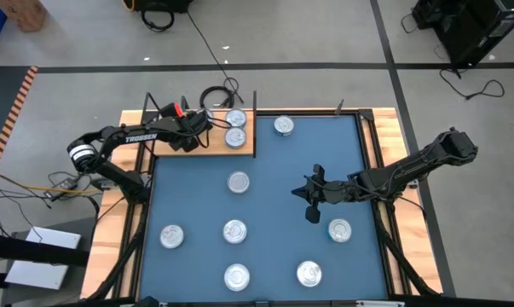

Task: Stack canned seafood by type on shelf
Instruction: Stack the blue tuna can on top of the blue tuna can on the shelf

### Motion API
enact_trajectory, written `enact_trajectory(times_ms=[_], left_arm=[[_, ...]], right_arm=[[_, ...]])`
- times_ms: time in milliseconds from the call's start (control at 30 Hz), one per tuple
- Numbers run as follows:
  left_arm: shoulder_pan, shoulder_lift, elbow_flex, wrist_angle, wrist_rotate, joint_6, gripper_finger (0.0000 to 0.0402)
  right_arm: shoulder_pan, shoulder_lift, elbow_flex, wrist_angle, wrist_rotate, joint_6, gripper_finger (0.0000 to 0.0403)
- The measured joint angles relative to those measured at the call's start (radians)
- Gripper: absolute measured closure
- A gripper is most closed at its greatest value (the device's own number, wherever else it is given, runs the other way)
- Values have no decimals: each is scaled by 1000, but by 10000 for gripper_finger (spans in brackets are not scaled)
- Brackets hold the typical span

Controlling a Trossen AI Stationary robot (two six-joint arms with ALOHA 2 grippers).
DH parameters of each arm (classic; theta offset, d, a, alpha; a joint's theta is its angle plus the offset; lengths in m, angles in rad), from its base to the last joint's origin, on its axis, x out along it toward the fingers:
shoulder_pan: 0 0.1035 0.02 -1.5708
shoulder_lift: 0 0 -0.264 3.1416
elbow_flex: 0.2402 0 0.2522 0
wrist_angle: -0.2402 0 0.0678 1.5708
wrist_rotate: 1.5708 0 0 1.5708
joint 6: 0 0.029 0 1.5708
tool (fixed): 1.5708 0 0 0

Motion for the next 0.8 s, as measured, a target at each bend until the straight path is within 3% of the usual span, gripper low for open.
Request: enact_trajectory(times_ms=[467,633,800], left_arm=[[-49,-1,96,-155,-12,-58,151],[-49,-13,100,-216,-14,-61,191],[-49,-66,100,-198,11,-72,266]], right_arm=[[0,0,0,0,0,0,399],[0,0,0,-1,-15,-3,399],[0,0,0,-7,-15,1,391]])
